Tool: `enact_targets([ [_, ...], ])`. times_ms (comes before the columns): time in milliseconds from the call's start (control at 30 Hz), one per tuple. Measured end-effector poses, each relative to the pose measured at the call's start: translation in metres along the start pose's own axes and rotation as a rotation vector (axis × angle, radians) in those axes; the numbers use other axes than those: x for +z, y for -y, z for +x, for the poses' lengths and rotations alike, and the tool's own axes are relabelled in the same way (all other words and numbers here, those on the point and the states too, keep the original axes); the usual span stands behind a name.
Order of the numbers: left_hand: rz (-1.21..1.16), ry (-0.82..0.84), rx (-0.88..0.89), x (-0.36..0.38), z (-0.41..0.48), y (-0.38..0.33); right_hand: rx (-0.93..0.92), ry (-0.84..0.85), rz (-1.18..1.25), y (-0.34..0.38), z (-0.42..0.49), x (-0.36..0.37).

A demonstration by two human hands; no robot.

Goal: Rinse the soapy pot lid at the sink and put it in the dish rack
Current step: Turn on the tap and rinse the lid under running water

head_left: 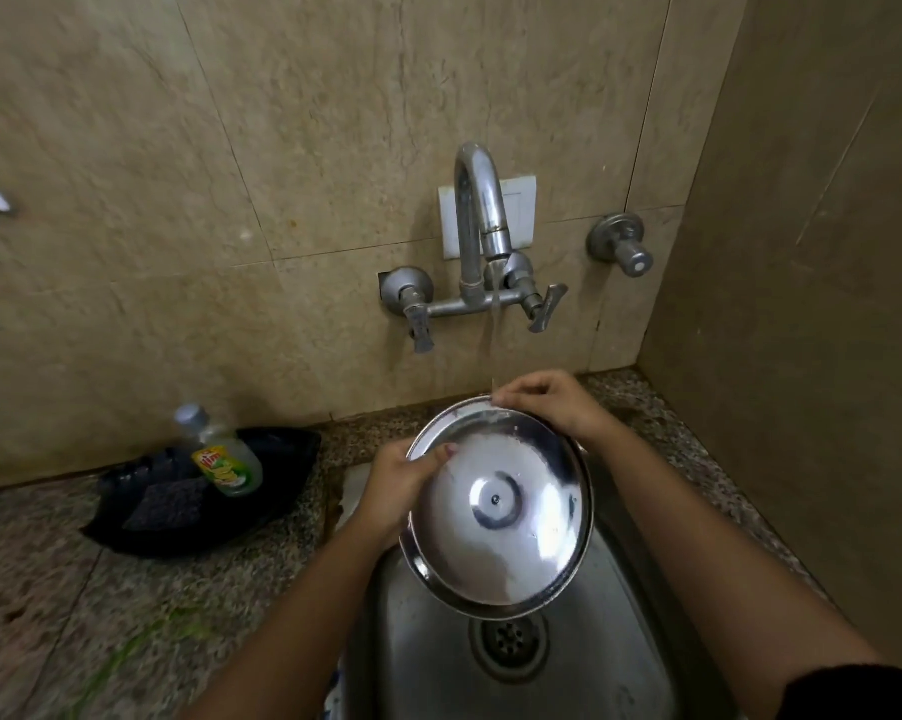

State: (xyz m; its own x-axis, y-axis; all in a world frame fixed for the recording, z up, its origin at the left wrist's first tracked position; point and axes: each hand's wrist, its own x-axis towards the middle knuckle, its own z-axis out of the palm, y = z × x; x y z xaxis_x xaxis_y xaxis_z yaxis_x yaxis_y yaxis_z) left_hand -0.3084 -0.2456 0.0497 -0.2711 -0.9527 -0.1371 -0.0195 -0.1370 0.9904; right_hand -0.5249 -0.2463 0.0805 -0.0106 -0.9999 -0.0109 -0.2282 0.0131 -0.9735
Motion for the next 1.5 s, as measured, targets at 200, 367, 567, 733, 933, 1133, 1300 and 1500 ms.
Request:
enact_targets([
  [200,0.047,-0.025,0.035,0.013,-0.004,0.003,-0.099,0.108,-0.207,0.007,0.007,0.029],
  [367,-0.022,-0.078,0.061,0.009,-0.008,0.002,-0.112,0.034,-0.143,0.009,0.010,0.023],
  [567,-0.102,-0.108,0.021,0.001,-0.007,0.006,-0.023,-0.193,-0.102,-0.016,0.002,0.011],
  [733,-0.047,-0.085,0.075,0.012,-0.009,0.006,-0.202,0.083,-0.368,0.008,0.010,0.036],
  [933,-0.191,-0.198,0.011,-0.004,-0.014,0.022,0.028,-0.341,0.109,-0.029,0.003,0.004],
  [1133,0.024,0.089,-0.065,0.002,-0.007,-0.001,-0.089,0.056,-0.146,0.005,0.007,0.021],
  [1300,0.016,0.092,-0.038,-0.003,0.002,-0.006,-0.122,0.077,-0.171,0.011,0.017,0.027],
  [1500,-0.096,0.037,-0.156,-0.008,-0.001,-0.003,-0.046,-0.112,0.002,0.000,0.012,0.008],
])
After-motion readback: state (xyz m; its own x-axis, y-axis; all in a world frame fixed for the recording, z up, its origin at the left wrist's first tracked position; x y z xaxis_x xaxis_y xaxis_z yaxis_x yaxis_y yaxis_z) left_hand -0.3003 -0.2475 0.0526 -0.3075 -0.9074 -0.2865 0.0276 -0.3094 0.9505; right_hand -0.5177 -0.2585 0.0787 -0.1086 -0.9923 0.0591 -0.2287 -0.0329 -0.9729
